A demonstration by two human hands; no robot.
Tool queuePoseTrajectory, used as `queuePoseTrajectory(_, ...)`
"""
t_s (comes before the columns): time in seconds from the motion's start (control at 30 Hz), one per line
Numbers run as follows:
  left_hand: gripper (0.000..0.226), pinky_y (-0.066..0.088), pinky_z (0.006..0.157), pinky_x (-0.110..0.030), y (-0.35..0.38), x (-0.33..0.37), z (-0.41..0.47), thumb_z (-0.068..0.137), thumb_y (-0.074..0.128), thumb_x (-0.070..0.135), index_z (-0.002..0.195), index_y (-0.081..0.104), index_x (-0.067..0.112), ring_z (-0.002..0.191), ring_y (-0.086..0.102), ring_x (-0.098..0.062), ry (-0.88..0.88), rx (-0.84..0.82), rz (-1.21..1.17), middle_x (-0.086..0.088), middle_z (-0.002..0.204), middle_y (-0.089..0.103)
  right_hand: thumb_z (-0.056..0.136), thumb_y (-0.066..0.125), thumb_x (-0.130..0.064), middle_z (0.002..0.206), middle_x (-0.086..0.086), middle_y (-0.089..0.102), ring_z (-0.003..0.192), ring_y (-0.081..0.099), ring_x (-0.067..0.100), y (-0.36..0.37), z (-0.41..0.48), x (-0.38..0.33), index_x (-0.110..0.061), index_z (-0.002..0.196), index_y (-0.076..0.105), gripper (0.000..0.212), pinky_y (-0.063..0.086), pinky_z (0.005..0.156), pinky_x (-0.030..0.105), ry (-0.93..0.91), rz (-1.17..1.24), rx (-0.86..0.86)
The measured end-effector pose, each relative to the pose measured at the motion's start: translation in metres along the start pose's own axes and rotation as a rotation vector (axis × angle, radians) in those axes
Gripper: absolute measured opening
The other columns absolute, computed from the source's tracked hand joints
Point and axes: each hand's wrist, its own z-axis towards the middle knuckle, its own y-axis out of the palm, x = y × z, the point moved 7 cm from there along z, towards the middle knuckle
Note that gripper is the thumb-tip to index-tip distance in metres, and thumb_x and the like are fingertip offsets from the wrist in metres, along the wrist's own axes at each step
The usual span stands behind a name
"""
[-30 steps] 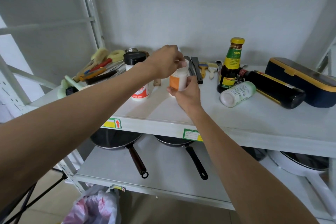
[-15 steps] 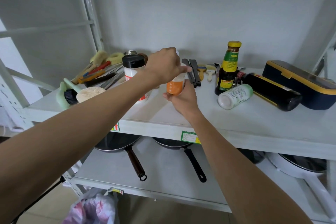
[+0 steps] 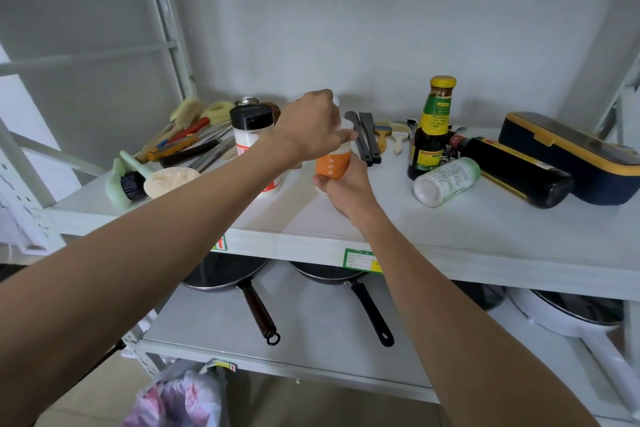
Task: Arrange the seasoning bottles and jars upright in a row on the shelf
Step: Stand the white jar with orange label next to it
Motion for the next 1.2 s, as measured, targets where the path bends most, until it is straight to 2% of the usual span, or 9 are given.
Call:
queuePoseTrajectory(0.43, 0.047, 0.033, 0.064, -0.03, 0.002, 0.007, -0.005, 0.083, 0.063, 0.057, 0.095, 0.068, 0.012, 0.091, 0.056, -0.021, 0.038, 0.019, 0.053, 0.006, 0.091, 0.045, 0.07, 0.078, -0.026, 0.113, -0.002, 0.06, 0.106, 0.06, 0.018, -0.007, -0.004, -0.003, -0.024, 0.123, 0.049, 0.061, 0.051, 0.091, 0.037, -0.029, 0.014, 0.023)
queuePoseTrajectory(0.57, 0.052, 0.038, 0.067, -0.033, 0.0, 0.011, -0.001, 0.085, 0.059, 0.058, 0.099, 0.068, 0.009, 0.097, 0.058, -0.026, 0.033, -0.058, 0.107, 0.0, 0.099, 0.051, 0.062, 0.08, -0.021, 0.115, -0.005, 0.061, 0.105, 0.06, 0.011, -0.016, -0.012, -0.008, -0.024, 0.129, 0.047, 0.075, 0.051, 0.089, 0.03, -0.065, -0.026, -0.066)
queuePoseTrajectory(0.63, 0.059, 0.042, 0.075, -0.035, -0.004, 0.015, -0.002, 0.087, 0.053, 0.061, 0.11, 0.066, 0.008, 0.106, 0.057, -0.029, 0.009, -0.068, 0.126, -0.005, 0.112, 0.054, 0.061, 0.07, -0.012, 0.106, -0.006, 0.059, 0.097, 0.058, 0.008, -0.031, -0.017, -0.012, -0.022, 0.117, 0.049, 0.06, 0.051, 0.082, 0.026, -0.087, -0.09, -0.091)
queuePoseTrajectory(0.7, 0.058, 0.045, 0.086, -0.038, -0.016, 0.025, -0.009, 0.093, 0.048, 0.055, 0.124, 0.059, 0.008, 0.114, 0.054, -0.027, 0.008, 0.056, 0.038, -0.008, 0.122, 0.053, 0.071, 0.059, 0.008, 0.094, -0.008, 0.059, 0.087, 0.057, 0.005, -0.063, -0.022, -0.025, -0.017, 0.109, 0.055, 0.046, 0.048, 0.077, 0.017, -0.107, -0.08, -0.044)
queuePoseTrajectory(0.83, 0.027, 0.048, 0.083, -0.03, -0.022, 0.053, -0.04, 0.092, 0.054, 0.02, 0.115, 0.061, 0.008, 0.096, 0.06, -0.018, -0.01, 0.318, -0.431, -0.004, 0.105, 0.061, 0.079, 0.049, 0.016, 0.085, 0.011, 0.071, 0.08, 0.066, 0.016, -0.153, -0.03, -0.048, -0.007, 0.081, 0.07, 0.031, 0.054, 0.088, 0.032, -0.187, -0.026, 0.297)
queuePoseTrajectory(0.9, 0.024, 0.049, 0.082, -0.027, 0.009, 0.064, -0.05, 0.088, 0.058, 0.012, 0.111, 0.061, 0.007, 0.088, 0.061, -0.016, -0.121, 0.186, -0.593, -0.003, 0.097, 0.064, 0.079, 0.052, 0.011, 0.083, 0.01, 0.071, 0.084, 0.069, 0.024, -0.19, -0.027, -0.043, -0.013, 0.074, 0.067, 0.029, 0.056, 0.088, 0.038, -0.136, -0.04, 0.429)
queuePoseTrajectory(1.0, 0.042, 0.049, 0.093, -0.028, 0.063, 0.074, -0.058, 0.084, 0.066, 0.014, 0.125, 0.057, 0.008, 0.104, 0.059, -0.018, -0.27, -0.061, -0.684, -0.005, 0.112, 0.063, 0.079, 0.055, 0.001, 0.092, 0.01, 0.073, 0.09, 0.069, 0.023, -0.226, -0.018, -0.034, -0.02, 0.077, 0.064, 0.023, 0.056, 0.089, 0.041, -0.051, -0.106, 0.501)
queuePoseTrajectory(1.07, 0.052, 0.046, 0.095, -0.027, 0.089, 0.079, -0.063, 0.083, 0.07, 0.018, 0.131, 0.052, 0.009, 0.112, 0.056, -0.019, -0.345, -0.14, -0.735, -0.006, 0.121, 0.059, 0.081, 0.057, -0.003, 0.103, 0.01, 0.071, 0.098, 0.066, 0.023, -0.232, -0.006, -0.031, -0.015, 0.095, 0.065, 0.02, 0.054, 0.093, 0.042, -0.009, -0.177, 0.424)
queuePoseTrajectory(1.2, 0.067, 0.044, 0.102, -0.034, 0.12, 0.09, -0.061, 0.079, 0.075, 0.029, 0.136, 0.045, 0.011, 0.123, 0.05, -0.021, -0.437, -0.179, -0.782, -0.006, 0.131, 0.053, 0.081, 0.071, -0.016, 0.115, 0.006, 0.062, 0.106, 0.062, 0.022, -0.229, 0.021, -0.047, -0.011, 0.126, 0.055, 0.048, 0.052, 0.095, 0.041, 0.01, -0.222, 0.23)
